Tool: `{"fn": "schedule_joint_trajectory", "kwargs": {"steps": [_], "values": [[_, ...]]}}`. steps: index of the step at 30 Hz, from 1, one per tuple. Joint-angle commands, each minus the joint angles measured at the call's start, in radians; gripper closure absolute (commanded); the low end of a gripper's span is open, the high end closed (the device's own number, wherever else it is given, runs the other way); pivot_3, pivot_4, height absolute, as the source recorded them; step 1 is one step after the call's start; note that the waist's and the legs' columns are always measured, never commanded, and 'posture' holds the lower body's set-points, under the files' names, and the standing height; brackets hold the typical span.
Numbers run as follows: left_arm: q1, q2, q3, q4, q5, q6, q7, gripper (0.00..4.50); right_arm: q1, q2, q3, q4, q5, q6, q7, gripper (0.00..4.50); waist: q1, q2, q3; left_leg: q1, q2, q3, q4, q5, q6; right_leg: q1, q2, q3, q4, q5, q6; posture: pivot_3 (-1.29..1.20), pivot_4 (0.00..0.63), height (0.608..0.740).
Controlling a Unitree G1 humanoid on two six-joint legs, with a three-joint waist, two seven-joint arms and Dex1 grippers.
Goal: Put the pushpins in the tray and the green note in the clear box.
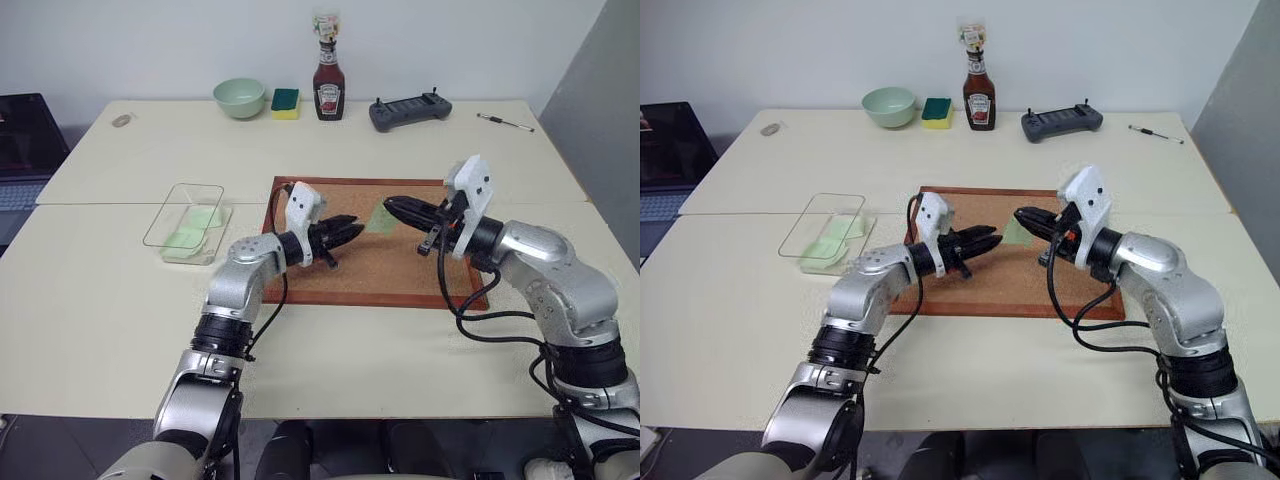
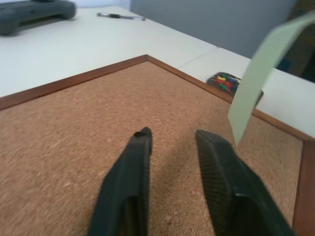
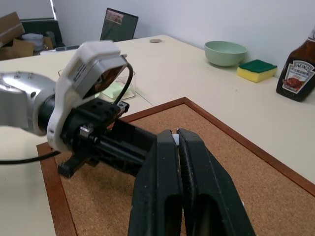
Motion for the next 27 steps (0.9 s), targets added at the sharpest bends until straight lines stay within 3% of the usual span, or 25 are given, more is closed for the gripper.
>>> {"fn": "schedule_joint_trajectory", "kwargs": {"steps": [1, 12, 27], "values": [[0.016, -0.017, 0.037, -0.132, -0.083, 0.169, 0.07, 2.16, 0.006, -0.01, 0.007, 0.005, -0.06, -0.106, 0.029, 4.5, 0.001, 0.0, 0.0, 0.0, 0.0, 0.0, 0.0, 0.0, 0.0, 0.0, 0.0, 0.0, 0.0, 0.0, 0.0, 0.0, 0.15, 0.74], [-0.046, -0.129, 0.225, -0.155, -0.259, 0.531, 0.336, 0.05, 0.018, -0.003, 0.028, 0.084, -0.209, -0.343, 0.055, 4.5, 0.002, 0.0, 0.0, 0.0, 0.0, 0.0, 0.0, 0.001, -0.001, 0.0, 0.0, 0.0, 0.0, 0.0, 0.0, 0.0, 0.15, 0.74], [-0.097, -0.325, 0.537, -0.164, -0.528, 0.775, 0.662, 0.05, 0.011, -0.002, 0.048, 0.101, -0.27, -0.418, 0.1, 4.5, 0.006, 0.0, 0.0, 0.0, 0.0, 0.001, 0.001, 0.001, -0.002, 0.001, -0.001, 0.0, -0.001, 0.0, 0.0, 0.0, 0.15, 0.74]]}}
